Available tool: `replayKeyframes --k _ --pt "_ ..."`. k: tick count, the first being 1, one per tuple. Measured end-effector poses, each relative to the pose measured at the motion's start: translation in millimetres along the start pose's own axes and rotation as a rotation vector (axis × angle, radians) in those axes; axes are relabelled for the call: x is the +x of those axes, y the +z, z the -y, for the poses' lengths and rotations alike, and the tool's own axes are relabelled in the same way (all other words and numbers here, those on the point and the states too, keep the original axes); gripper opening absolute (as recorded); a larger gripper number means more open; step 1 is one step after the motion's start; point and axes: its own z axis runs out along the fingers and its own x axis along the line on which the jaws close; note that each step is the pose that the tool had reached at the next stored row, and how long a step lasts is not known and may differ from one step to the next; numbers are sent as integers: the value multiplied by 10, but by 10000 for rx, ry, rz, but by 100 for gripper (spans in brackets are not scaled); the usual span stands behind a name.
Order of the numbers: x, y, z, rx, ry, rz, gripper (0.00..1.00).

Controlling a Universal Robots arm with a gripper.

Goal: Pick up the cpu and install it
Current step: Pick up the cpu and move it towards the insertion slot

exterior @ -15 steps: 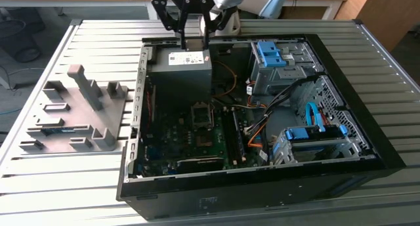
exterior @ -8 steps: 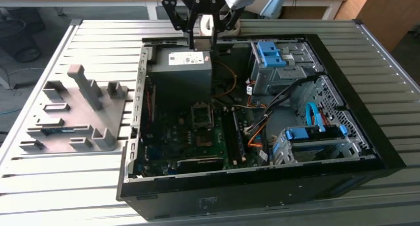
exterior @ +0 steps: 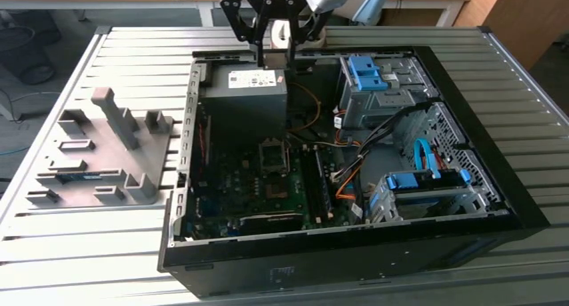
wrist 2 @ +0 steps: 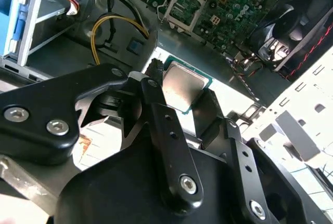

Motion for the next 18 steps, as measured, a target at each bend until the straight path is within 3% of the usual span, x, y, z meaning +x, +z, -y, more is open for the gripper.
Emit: replayKeyframes --k 18 --pt "-37 53 137 0 2 0 47"
